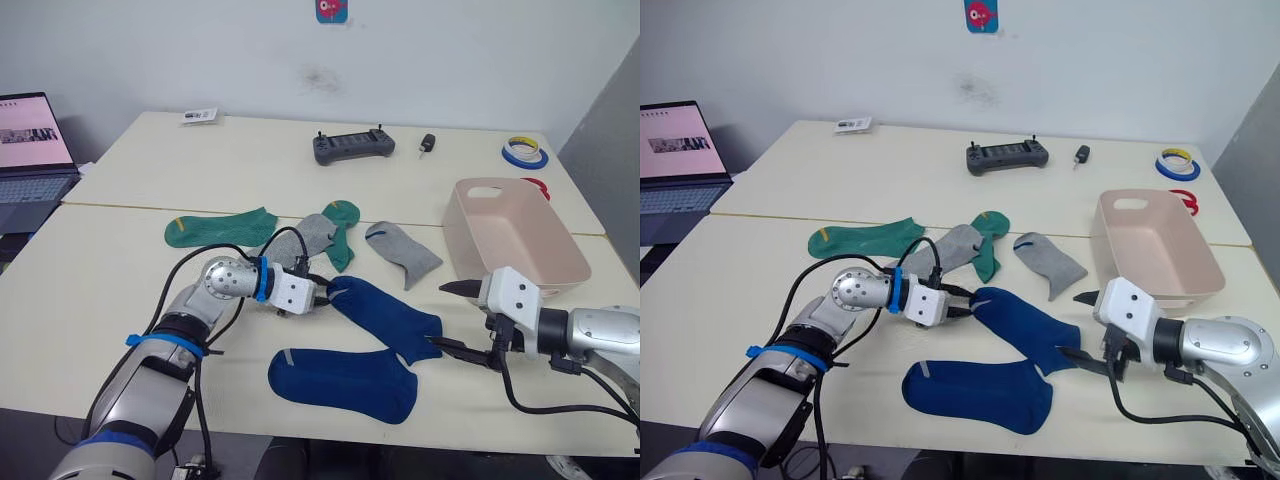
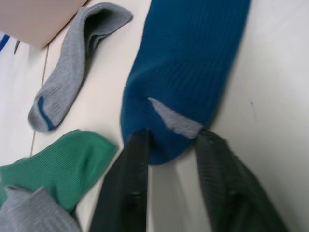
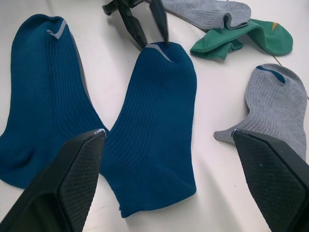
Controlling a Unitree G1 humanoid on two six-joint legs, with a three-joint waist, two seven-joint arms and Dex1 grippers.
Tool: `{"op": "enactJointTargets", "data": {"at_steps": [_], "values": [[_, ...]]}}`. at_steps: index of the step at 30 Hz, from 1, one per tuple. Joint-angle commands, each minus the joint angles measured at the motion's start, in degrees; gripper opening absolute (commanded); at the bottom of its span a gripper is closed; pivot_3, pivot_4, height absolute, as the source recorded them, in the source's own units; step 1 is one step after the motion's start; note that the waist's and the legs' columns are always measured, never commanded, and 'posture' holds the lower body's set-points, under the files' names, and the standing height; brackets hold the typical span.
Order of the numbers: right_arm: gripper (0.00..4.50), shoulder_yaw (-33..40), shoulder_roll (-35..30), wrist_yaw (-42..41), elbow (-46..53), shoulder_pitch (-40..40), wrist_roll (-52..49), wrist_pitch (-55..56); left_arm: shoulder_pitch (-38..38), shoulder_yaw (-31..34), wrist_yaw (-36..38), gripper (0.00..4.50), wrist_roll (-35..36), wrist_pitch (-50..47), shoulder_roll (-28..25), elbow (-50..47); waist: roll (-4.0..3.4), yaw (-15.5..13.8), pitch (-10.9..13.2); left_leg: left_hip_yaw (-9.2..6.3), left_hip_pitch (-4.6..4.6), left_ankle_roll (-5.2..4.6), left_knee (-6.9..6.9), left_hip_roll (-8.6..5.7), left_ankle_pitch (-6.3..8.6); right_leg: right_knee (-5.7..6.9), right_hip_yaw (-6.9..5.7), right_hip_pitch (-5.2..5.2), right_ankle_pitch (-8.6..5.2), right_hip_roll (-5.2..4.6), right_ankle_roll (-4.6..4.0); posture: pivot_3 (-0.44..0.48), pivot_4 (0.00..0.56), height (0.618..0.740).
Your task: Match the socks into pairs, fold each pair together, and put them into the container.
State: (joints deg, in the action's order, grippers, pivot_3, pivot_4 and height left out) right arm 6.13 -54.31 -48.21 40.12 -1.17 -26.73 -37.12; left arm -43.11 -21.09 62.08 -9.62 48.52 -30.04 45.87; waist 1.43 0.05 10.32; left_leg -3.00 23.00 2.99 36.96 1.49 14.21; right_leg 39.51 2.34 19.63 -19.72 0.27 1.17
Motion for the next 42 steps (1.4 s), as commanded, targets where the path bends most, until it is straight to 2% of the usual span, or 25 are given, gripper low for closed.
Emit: {"op": "enactJointTargets", "data": {"at_steps": [1,4,7,12,18,22,26,32,42], "values": [[4.5,2.3,0.3,0.3,1.7,0.0,-1.1,0.3,-0.1,-0.1,2.0,0.04,1.4,1.8,-1.2,-0.5,0.0,0.1,0.0,0.0,0.0,0.0,0.0,0.0,0.0,0.01,0.0,0.01,0.0,0.01,0.0,0.0,0.15,0.74],[4.5,1.8,0.7,0.5,1.7,-0.2,-0.4,1.6,1.1,0.8,4.2,0.04,3.5,0.6,-2.8,-2.9,0.0,0.2,0.0,0.0,0.0,0.0,-0.01,0.05,0.0,0.02,0.01,0.04,0.0,0.06,-0.01,0.0,0.15,0.74],[4.5,0.2,0.8,0.6,1.8,-0.7,1.0,2.8,3.2,2.4,5.2,0.04,6.1,-4.4,-4.5,-6.7,0.0,0.5,0.0,0.0,0.0,0.0,-0.02,0.09,0.0,0.05,0.02,0.05,0.0,0.08,-0.01,0.0,0.15,0.74],[4.5,-7.7,2.3,2.2,1.2,-3.4,5.2,2.9,12.2,8.3,1.1,0.04,10.2,-21.9,-8.1,-19.5,-0.03,1.5,0.0,-0.14,-0.02,0.0,-0.03,0.2,0.0,0.12,0.05,0.1,0.0,0.1,-0.02,0.0,0.15,0.74],[4.5,-15.9,5.6,3.6,-0.5,-8.0,9.9,2.6,19.6,12.0,-2.0,0.04,14.0,-41.5,-8.9,-35.8,-0.03,1.6,0.0,-0.29,-0.02,0.0,-0.02,0.18,0.0,0.19,0.09,0.13,-0.01,0.08,-0.02,0.0,0.15,0.74],[4.5,-19.7,8.4,5.4,-2.7,-10.4,13.4,2.2,18.4,13.3,-3.7,0.04,18.0,-55.0,-7.3,-44.2,-0.03,1.3,0.0,-0.34,0.01,0.01,0.0,0.11,0.0,0.18,0.09,0.13,-0.01,0.08,-0.01,0.0,0.15,0.74],[4.5,-20.6,9.6,5.9,-2.9,-10.7,14.5,1.5,16.3,14.3,-5.3,0.04,20.3,-63.4,-6.2,-47.5,-0.03,1.4,0.0,-0.33,0.0,0.01,0.0,0.1,0.0,0.18,0.08,0.13,-0.01,0.06,-0.01,0.0,0.15,0.74],[4.5,-25.0,13.9,9.8,-2.7,-10.0,18.3,-1.0,13.6,14.2,-5.7,0.04,23.0,-70.8,-5.1,-50.1,-0.03,1.5,0.0,-0.33,0.0,0.01,-0.02,0.16,-0.01,0.23,0.11,0.2,-0.01,0.1,-0.01,0.0,0.15,0.74],[4.5,-28.8,16.1,13.4,-3.3,-9.2,25.3,-0.6,12.9,13.8,-5.8,0.04,22.5,-72.4,-5.0,-49.7,-0.03,1.5,0.0,-0.23,0.03,0.02,-0.02,0.14,-0.01,0.37,0.2,0.37,-0.01,0.1,-0.01,0.0,0.15,0.74]]}}
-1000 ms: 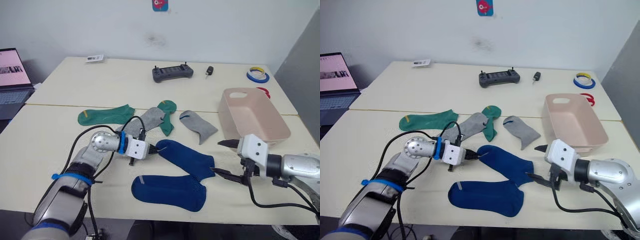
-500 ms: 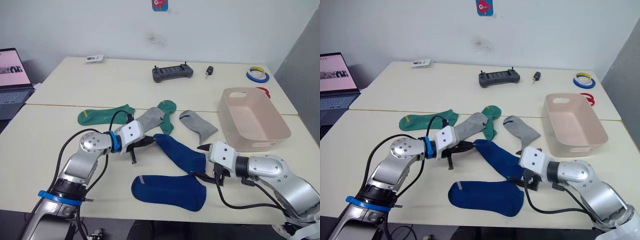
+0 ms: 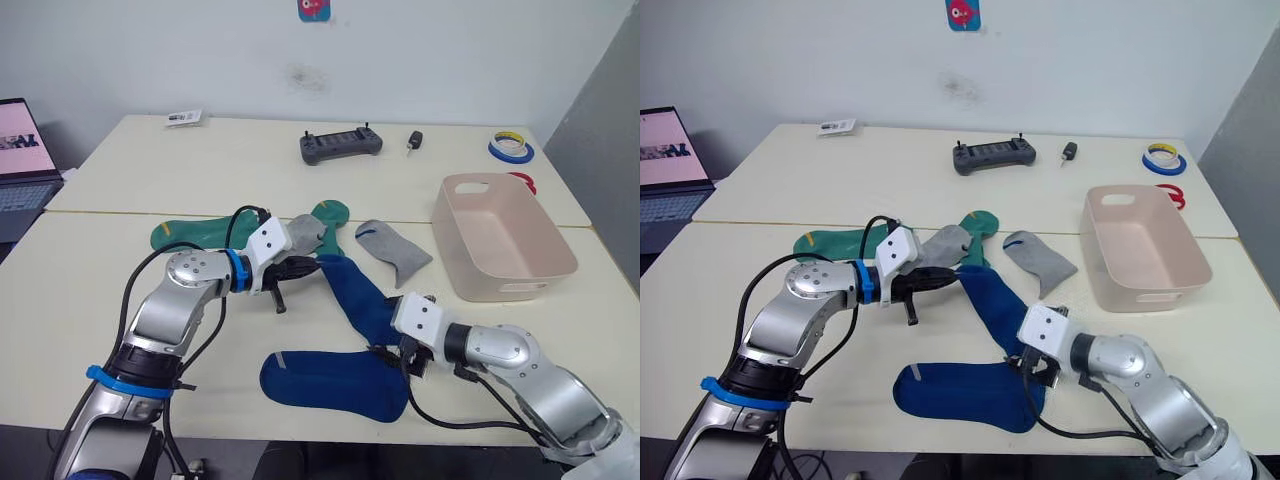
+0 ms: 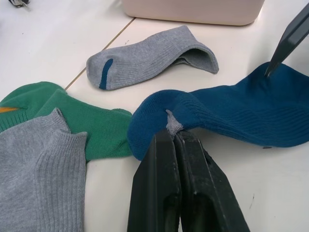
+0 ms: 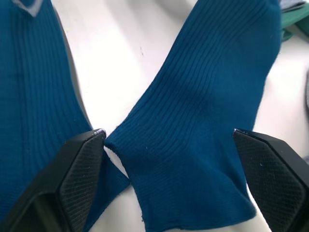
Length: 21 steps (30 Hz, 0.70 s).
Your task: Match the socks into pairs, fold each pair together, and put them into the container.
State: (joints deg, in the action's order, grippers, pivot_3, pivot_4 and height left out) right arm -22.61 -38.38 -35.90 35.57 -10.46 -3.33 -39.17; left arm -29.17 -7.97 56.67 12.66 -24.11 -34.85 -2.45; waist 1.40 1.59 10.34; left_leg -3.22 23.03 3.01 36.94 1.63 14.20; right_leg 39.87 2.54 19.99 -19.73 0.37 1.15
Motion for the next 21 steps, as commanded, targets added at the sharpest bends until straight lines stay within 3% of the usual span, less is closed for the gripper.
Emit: {"op": "enactJointTargets", "data": {"at_steps": [1,10,13,21], "values": [[4.5,-0.2,0.3,1.2,1.3,0.1,2.4,1.9,-1.0,0.6,-0.4,0.04,0.2,0.2,-0.2,-1.3,0.0,0.0,0.0,0.0,0.0,0.0,0.0,0.0,0.0,0.0,0.0,0.0,0.0,0.0,0.0,0.0,0.15,0.74],[4.5,-0.6,-0.6,0.4,2.3,2.2,5.6,5.9,-1.3,0.3,-0.1,0.04,-0.6,0.3,-0.6,-0.4,0.0,0.0,0.0,0.0,0.0,0.0,0.0,0.0,0.0,0.0,0.0,0.01,0.0,0.0,0.0,0.0,0.15,0.74],[3.89,-0.8,0.8,1.2,1.8,2.0,6.3,5.1,-1.3,0.2,0.1,0.0,-0.7,0.3,-0.6,-0.3,0.0,0.0,0.0,0.01,0.0,0.0,0.0,0.0,0.0,0.01,0.01,0.01,0.0,0.0,0.0,0.0,0.15,0.74],[1.19,-0.4,2.0,0.6,2.1,2.6,6.8,4.7,-1.0,0.1,0.4,0.0,-1.1,0.8,-1.0,0.0,0.0,0.0,0.0,0.0,0.0,0.0,0.0,0.0,0.0,0.01,0.0,0.01,0.0,0.0,0.0,0.0,0.15,0.74]]}}
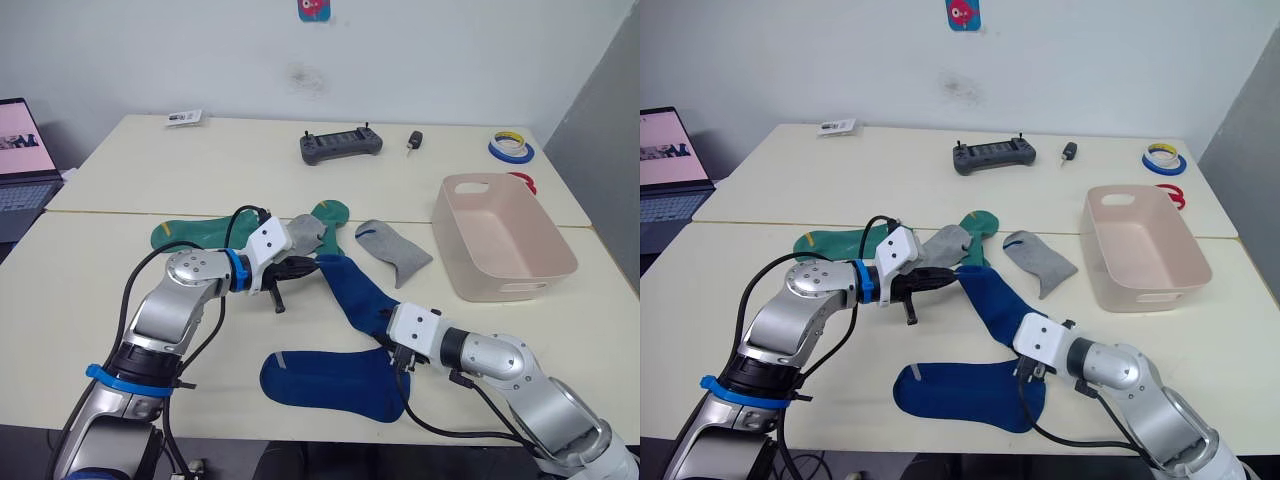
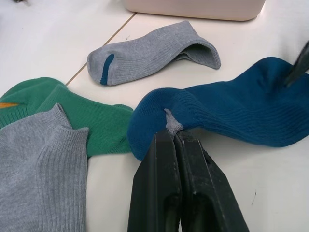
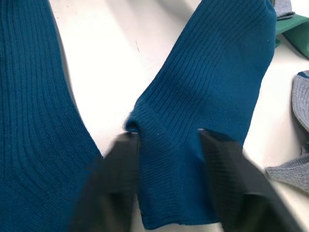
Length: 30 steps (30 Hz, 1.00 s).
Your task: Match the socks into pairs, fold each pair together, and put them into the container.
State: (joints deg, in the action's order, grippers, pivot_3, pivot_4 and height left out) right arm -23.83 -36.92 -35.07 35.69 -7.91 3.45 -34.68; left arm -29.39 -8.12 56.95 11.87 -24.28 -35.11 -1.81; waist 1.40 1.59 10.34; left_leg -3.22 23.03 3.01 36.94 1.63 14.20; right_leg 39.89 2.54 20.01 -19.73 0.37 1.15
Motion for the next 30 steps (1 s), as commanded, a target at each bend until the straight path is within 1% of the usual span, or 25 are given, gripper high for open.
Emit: {"op": "enactJointTargets", "data": {"at_steps": [1,3,4,7,9,12,17,19,20,21,23,26,27,29,30], "values": [[0.79,1.2,0.9,-0.4,2.2,0.1,-0.6,0.3,-0.5,0.3,0.3,0.0,-0.3,1.1,-1.0,-0.7,0.0,0.0,0.0,0.0,0.0,0.0,0.0,0.0,0.0,0.0,0.0,0.0,0.0,0.0,0.0,0.0,0.15,0.74],[0.18,1.8,1.3,-0.5,2.5,0.2,-1.3,0.3,-0.2,0.4,0.6,0.0,-0.5,1.2,-1.3,-0.7,0.0,0.0,0.0,0.0,0.0,0.0,0.0,0.01,0.0,0.0,0.0,0.0,0.0,0.0,0.0,0.0,0.15,0.74],[0.08,2.3,1.4,-0.8,2.6,0.2,-1.8,0.6,0.0,0.5,0.9,0.0,-0.5,1.4,-1.7,-0.6,0.0,0.0,0.0,0.0,0.0,0.0,0.0,0.01,0.0,0.0,0.0,0.0,0.0,0.0,0.0,0.0,0.15,0.74],[0.08,3.5,1.5,-1.3,2.4,0.3,-2.5,1.4,0.6,0.8,1.4,0.0,-0.9,2.6,-3.0,-0.2,0.0,0.0,0.0,0.0,0.0,0.0,0.0,0.0,0.0,0.0,0.01,0.0,0.0,0.0,0.0,0.0,0.15,0.74],[0.08,5.5,2.3,-1.4,2.2,0.0,-3.9,2.6,1.4,1.3,3.6,0.0,0.1,2.7,-4.8,-1.1,0.0,0.0,0.0,0.0,0.0,0.0,0.0,0.0,0.0,0.0,0.0,0.0,0.0,0.0,0.0,0.0,0.15,0.74],[0.08,11.8,3.0,-3.6,3.0,-0.7,-9.8,3.2,3.9,3.0,9.2,0.0,4.1,-0.2,-9.8,-5.5,-0.03,0.3,0.0,0.04,0.0,0.0,-0.03,0.05,0.0,0.02,0.05,0.05,0.0,-0.01,-0.01,0.0,0.15,0.74],[0.08,20.1,2.3,-8.3,6.1,-0.2,-21.4,-1.2,8.3,6.8,16.6,0.0,12.3,-6.8,-17.5,-12.4,-0.04,0.2,0.0,-0.01,0.01,-0.01,-0.05,0.09,0.01,0.05,0.0,0.05,-0.02,-0.05,-0.05,0.0,0.15,0.74],[0.08,24.1,0.6,-10.9,8.8,0.2,-29.2,-6.2,11.6,9.9,20.3,0.0,18.0,-11.9,-22.0,-16.7,-0.06,0.2,0.1,0.01,-0.01,-0.02,-0.05,0.06,0.01,0.04,0.01,0.03,-0.03,-0.1,-0.06,0.0,0.15,0.74],[0.08,26.3,-1.2,-12.5,10.6,0.8,-34.6,-9.9,13.9,12.3,22.8,0.0,22.4,-16.1,-25.3,-19.6,-0.07,0.2,0.1,0.03,0.01,-0.02,-0.05,0.07,0.01,0.04,0.02,0.05,-0.03,-0.19,-0.06,0.0,0.15,0.74],[0.08,29.0,-4.7,-15.4,13.2,2.9,-41.7,-14.3,18.2,16.4,26.3,0.0,28.8,-22.5,-29.6,-23.5,-0.07,0.2,0.1,0.04,-0.02,-0.02,-0.06,0.06,0.01,0.04,0.02,0.02,-0.03,-0.21,-0.07,0.0,0.15,0.74],[0.08,32.9,-9.4,-17.2,16.0,5.8,-52.6,-20.3,25.3,22.2,29.9,0.0,36.5,-30.1,-34.8,-28.8,-0.04,0.2,0.2,0.04,0.03,-0.02,-0.11,0.09,0.02,0.0,0.0,0.07,-0.07,-0.26,-0.13,0.0,0.15,0.74],[0.08,35.9,-14.0,-15.5,17.1,9.0,-63.1,-24.6,33.2,27.0,30.0,0.0,41.5,-35.3,-36.8,-31.7,-0.18,0.1,0.2,-0.05,-0.12,-0.04,-0.17,0.08,0.02,0.0,0.02,-0.08,-0.14,-0.36,-0.22,0.0,0.15,0.74],[0.08,35.7,-15.5,-15.1,17.4,10.1,-64.7,-25.8,35.5,27.2,29.4,0.0,42.0,-36.2,-36.7,-32.0,-0.23,0.1,0.2,-0.07,-0.2,-0.04,-0.17,0.07,0.02,0.0,0.02,-0.19,-0.15,-0.36,-0.2,0.0,0.15,0.74],[0.08,33.5,-16.6,-12.1,16.4,10.2,-65.1,-27.5,37.9,24.7,27.8,0.0,40.1,-34.8,-36.2,-31.8,-0.21,0.1,0.2,-0.06,-0.33,-0.04,-0.18,0.06,0.02,-0.02,0.03,-0.34,-0.22,-0.36,-0.09,0.0,0.15,0.74],[0.08,32.1,-16.3,-10.3,15.4,9.6,-64.7,-27.9,37.7,22.8,26.6,0.0,39.1,-34.2,-35.5,-31.1,-0.17,0.1,0.2,-0.07,-0.33,-0.04,-0.18,0.06,0.02,-0.02,0.01,-0.34,-0.29,-0.35,0.02,0.0,0.15,0.74]]}}
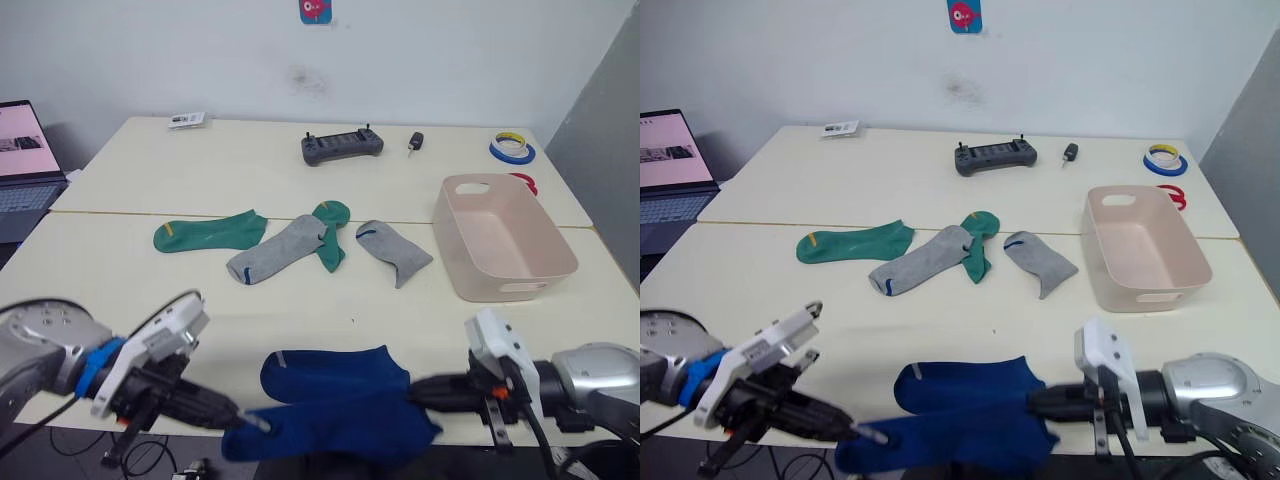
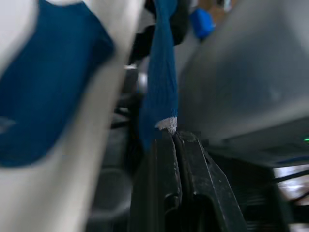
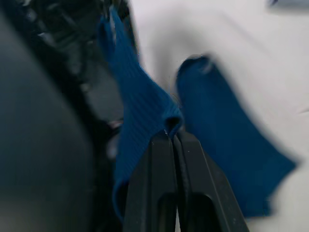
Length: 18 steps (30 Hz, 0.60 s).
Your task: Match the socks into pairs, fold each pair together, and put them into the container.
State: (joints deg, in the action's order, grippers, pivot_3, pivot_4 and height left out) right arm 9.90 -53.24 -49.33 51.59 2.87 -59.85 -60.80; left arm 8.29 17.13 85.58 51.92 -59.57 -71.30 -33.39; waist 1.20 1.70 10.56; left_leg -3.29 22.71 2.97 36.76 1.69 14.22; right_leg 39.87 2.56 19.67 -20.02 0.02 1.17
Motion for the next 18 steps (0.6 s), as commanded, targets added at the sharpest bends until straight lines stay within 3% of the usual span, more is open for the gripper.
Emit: {"op": "enactJointTargets", "data": {"at_steps": [1,6,11,18], "values": [[0.08,-3.3,0.6,5.8,-1.7,-2.3,-0.5,-2.2,-1.0,-5.2,-3.0,0.0,-2.7,2.2,1.4,1.7,0.05,0.0,0.0,0.01,0.04,0.0,0.01,0.0,0.0,-0.02,-0.03,0.02,0.0,0.02,0.01,0.0,0.15,0.74],[0.08,-12.2,4.0,11.6,-8.0,-7.7,7.7,-1.3,-11.6,-19.4,-6.5,0.0,-13.3,8.2,6.7,12.2,0.05,-0.2,0.0,0.08,0.2,0.0,0.02,-0.07,0.0,-0.05,-0.04,0.18,0.09,0.08,-0.15,0.0,0.15,0.74],[0.08,-18.2,5.7,13.0,-13.2,-10.8,15.6,1.3,-22.1,-27.8,-5.7,0.0,-20.0,11.8,10.7,21.9,0.09,-0.1,0.0,0.1,0.39,0.01,0.02,-0.05,0.0,0.03,-0.03,0.46,0.14,0.14,-0.24,0.0,0.15,0.74],[0.08,-19.7,6.8,13.1,-13.5,-11.2,18.5,1.8,-31.7,-32.6,-4.8,0.0,-24.7,12.9,15.7,31.2,0.09,0.0,0.0,0.17,0.51,0.0,0.12,-0.02,0.0,0.08,-0.05,0.57,0.15,0.39,-0.23,0.0,0.15,0.74]]}}
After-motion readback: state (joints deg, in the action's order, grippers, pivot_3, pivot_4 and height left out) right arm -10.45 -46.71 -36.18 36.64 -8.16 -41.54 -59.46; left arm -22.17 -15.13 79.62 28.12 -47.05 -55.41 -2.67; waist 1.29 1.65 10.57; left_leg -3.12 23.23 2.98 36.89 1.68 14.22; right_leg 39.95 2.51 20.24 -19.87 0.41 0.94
